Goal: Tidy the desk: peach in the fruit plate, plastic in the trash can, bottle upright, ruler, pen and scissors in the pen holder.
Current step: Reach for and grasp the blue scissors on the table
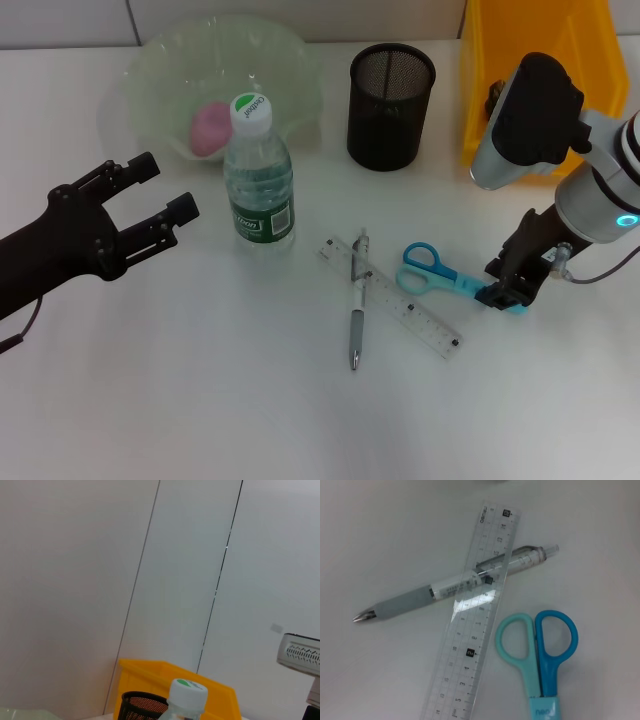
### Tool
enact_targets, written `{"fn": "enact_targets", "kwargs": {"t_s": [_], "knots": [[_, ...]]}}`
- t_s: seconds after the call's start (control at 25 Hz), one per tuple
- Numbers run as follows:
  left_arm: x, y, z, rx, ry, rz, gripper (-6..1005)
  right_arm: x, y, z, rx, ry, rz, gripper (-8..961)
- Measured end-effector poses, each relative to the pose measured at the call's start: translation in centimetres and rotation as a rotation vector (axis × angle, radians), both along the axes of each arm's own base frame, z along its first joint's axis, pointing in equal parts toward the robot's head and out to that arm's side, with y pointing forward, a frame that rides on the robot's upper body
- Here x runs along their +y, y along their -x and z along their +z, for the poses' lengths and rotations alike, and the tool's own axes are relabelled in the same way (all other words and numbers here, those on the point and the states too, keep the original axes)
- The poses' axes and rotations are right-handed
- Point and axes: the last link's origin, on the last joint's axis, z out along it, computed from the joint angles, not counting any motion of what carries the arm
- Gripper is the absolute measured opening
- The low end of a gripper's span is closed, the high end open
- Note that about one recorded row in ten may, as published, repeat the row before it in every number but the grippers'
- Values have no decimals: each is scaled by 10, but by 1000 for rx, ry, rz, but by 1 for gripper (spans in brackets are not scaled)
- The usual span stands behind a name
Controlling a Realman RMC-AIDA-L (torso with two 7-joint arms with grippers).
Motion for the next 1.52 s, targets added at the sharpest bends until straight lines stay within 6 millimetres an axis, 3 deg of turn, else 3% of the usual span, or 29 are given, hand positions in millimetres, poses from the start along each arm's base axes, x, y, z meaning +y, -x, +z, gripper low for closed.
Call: {"fn": "enact_targets", "kwargs": {"t_s": [1.52], "knots": [[4,-1,-2,8,-5,0,799,-2,3,-9,-15,20,36,247]]}}
